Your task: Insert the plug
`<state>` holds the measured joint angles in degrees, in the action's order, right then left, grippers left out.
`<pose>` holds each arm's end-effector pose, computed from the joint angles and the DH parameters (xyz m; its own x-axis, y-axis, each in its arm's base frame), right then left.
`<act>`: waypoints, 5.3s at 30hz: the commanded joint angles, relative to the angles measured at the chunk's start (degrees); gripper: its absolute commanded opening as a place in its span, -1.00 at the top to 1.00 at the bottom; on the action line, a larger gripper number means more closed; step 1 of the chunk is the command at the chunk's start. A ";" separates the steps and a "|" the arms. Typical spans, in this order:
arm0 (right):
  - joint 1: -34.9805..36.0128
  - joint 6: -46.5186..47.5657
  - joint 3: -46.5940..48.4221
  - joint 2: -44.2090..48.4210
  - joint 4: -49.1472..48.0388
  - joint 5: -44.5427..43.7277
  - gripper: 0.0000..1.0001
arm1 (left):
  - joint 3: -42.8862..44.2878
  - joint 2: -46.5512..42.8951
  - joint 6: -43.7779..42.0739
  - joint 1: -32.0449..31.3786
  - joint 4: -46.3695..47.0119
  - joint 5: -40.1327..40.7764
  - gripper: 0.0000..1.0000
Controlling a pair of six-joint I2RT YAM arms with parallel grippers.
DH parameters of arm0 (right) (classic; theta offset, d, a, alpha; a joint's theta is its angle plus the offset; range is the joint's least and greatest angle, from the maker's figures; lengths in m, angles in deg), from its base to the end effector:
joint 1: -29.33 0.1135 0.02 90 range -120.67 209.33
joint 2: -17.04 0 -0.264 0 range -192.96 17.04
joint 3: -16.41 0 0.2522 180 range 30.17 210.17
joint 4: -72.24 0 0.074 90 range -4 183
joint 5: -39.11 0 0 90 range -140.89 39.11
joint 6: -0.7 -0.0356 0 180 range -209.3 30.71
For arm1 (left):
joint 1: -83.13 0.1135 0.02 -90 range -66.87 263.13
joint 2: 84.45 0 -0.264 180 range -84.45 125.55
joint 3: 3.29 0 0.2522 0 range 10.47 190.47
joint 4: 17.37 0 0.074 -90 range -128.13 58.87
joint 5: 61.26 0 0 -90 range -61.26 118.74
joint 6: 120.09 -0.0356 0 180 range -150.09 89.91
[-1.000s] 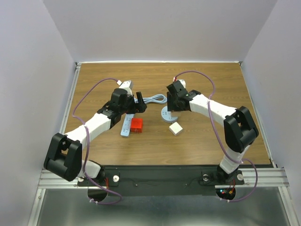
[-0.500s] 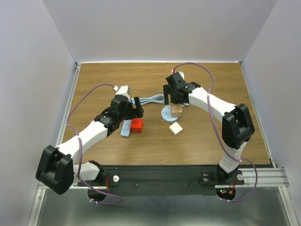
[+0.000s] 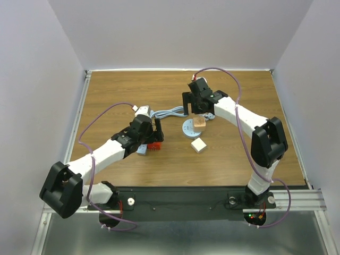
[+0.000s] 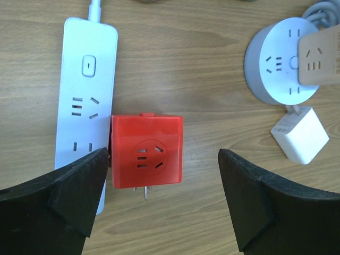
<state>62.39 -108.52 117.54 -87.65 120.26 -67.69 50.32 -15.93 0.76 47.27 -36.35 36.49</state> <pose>0.3457 0.2128 0.2685 -0.7424 -0.1072 -0.6613 -0.1348 0.9908 -0.0093 0.2117 -0.1471 0.2333 -0.6391 -0.1650 -0.7512 0.1887 0.9132 -0.3611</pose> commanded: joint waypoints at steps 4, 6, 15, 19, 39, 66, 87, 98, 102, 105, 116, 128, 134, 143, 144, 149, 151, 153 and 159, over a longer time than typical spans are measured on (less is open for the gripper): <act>-0.19 0.50 -2.91 2.82 -3.67 1.42 -0.94 | 0.66 1.97 0.70 -0.88 -2.69 4.11 -0.92; -0.27 0.59 -3.08 2.82 -3.76 1.59 -0.94 | 0.84 2.42 0.44 -0.88 -2.78 4.03 -0.91; -0.27 0.68 -2.65 2.20 -4.38 2.82 -0.94 | 1.28 5.76 -0.35 -1.23 -2.26 1.49 -0.90; -0.27 1.12 -2.38 2.55 -4.47 2.73 -0.94 | 0.57 6.19 -0.88 -1.23 -1.47 0.51 -0.76; -3.61 5.51 -4.48 13.61 -7.71 13.09 -0.94 | 8.29 7.42 -9.14 -1.06 12.23 -18.54 1.00; -7.48 19.49 -15.57 34.90 -18.44 77.25 -0.92 | 2.86 -6.37 -10.81 1.40 30.00 -60.39 1.00; -7.48 17.55 -19.08 34.64 -15.19 82.89 -0.93 | 2.42 -9.53 -9.23 2.46 32.55 -65.84 1.00; -7.40 18.52 -16.53 34.20 -15.28 84.38 -0.93 | 0.22 -14.02 -11.15 2.55 37.83 -73.67 1.00; -7.40 18.61 -16.18 33.32 -15.36 89.03 -0.93 | 1.80 -14.37 -15.02 2.63 33.87 -72.62 1.00; -7.40 18.61 -16.36 33.93 -15.54 90.53 -0.93 | 3.99 -13.23 -18.35 2.63 28.61 -70.33 1.00; -6.25 18.61 -20.66 37.27 -15.54 90.45 -0.94 | 7.52 -9.45 -17.76 2.72 28.06 -70.41 1.00; -3.70 22.03 -21.37 32.97 -15.36 83.07 -0.95 | 7.34 -8.57 -17.32 2.72 29.12 -71.91 1.00; -2.30 22.56 -21.54 32.26 -15.28 83.24 -0.94 | 7.69 -7.60 -17.40 2.81 29.65 -70.85 1.00; -0.36 22.65 -23.65 32.44 -14.84 82.10 -0.93 | 8.49 -6.55 -16.79 3.25 31.67 -69.89 1.00; -0.19 22.74 -23.83 32.35 -14.66 82.01 -0.92 | 8.40 -6.55 -16.70 3.34 31.75 -69.71 1.00; -0.10 22.91 -24.53 32.79 -14.49 79.82 -0.70 | 7.52 -6.99 -16.35 3.60 31.93 -70.06 1.00; -0.10 23.27 -24.10 32.96 -14.57 78.94 -0.21 | 6.91 -6.90 -16.18 3.60 32.02 -70.15 1.00; -0.10 23.62 -23.83 32.88 -14.49 78.15 0.09 | 6.38 -6.73 -16.17 3.60 32.02 -69.89 1.00; -0.01 24.32 -23.57 33.58 -14.75 72.53 0.99 | 6.29 -5.32 -16.87 4.39 28.60 -64.80 0.27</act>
<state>61.93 -84.56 93.02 -55.47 106.12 10.45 55.59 -21.49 -14.75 51.03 -10.03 -31.71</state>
